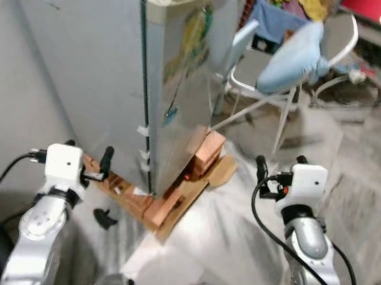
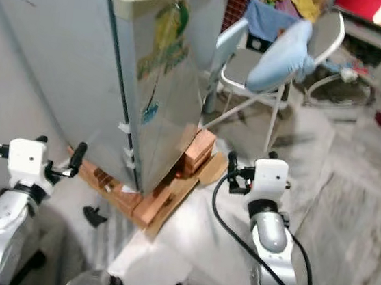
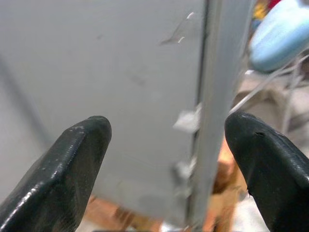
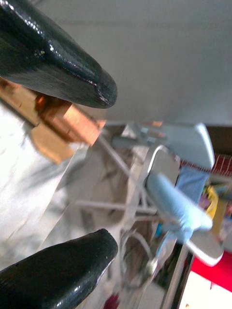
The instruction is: Restocking fridge
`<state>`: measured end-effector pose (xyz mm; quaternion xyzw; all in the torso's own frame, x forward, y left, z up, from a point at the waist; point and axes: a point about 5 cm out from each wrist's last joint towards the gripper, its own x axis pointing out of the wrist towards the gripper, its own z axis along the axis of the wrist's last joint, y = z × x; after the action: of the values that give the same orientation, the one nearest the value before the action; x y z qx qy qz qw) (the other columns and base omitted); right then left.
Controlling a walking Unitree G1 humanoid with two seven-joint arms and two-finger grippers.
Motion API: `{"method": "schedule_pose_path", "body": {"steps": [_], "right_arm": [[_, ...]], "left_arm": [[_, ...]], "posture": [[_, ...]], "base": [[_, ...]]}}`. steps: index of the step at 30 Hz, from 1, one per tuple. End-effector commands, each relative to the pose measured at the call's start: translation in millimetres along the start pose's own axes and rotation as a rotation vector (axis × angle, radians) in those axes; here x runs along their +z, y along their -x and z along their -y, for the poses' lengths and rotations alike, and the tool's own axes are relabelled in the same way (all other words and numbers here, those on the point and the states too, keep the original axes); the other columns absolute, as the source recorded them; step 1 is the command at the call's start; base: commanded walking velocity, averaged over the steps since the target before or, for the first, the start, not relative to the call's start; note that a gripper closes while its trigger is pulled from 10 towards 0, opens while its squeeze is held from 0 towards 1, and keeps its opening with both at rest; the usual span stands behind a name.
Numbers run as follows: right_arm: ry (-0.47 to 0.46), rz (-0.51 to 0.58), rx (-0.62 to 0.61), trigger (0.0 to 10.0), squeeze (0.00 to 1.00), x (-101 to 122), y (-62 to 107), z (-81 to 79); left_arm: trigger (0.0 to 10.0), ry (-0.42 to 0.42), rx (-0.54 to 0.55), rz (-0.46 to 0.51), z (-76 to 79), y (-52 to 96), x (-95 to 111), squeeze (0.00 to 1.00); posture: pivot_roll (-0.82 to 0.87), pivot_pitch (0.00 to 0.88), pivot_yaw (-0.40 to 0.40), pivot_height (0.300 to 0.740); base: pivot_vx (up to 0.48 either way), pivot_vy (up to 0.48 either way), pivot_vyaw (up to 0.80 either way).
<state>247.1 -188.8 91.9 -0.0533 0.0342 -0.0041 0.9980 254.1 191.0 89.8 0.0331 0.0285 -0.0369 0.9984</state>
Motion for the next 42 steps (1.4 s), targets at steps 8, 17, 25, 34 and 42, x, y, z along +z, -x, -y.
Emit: {"method": "schedule_pose_path", "body": {"steps": [8,17,25,34,42], "right_arm": [[0.012,0.012,-0.014,10.0,0.0,8,-3.8,-1.0],[0.038,0.024,-0.017,10.0,0.0,13,-2.7,-1.1],[0.028,0.008,-0.012,10.0,0.0,11,4.1,-5.3],[0.031,-0.001,-0.018,10.0,0.0,10,7.4,-2.4],[0.038,-0.006,-0.02,10.0,0.0,11,7.9,0.5]], "left_arm": [[10.0,0.046,0.003,0.02,-6.7,-32.4,11,0.0],[10.0,0.07,-0.074,0.028,7.2,-63.5,21,0.0],[10.0,0.05,-0.079,0.063,15.7,-94.0,34,0.0],[10.0,0.112,-0.042,0.089,12.3,-107.8,43,0.0],[10.0,0.124,-0.198,0.1,39.8,-111.9,46,0.0]], "posture": [[-0.03,0.098,-0.04,0.74],[-0.07,0.122,-0.024,0.74],[-0.1,0.124,-0.017,0.74],[-0.12,0.121,-0.026,0.74],[-0.13,0.118,-0.028,0.74]], "base": [[0.0,0.0,0.0],[0.0,0.0,-0.49],[0.0,0.0,0.0],[0.0,0.0,0.0],[0.0,0.0,0.0]]}}
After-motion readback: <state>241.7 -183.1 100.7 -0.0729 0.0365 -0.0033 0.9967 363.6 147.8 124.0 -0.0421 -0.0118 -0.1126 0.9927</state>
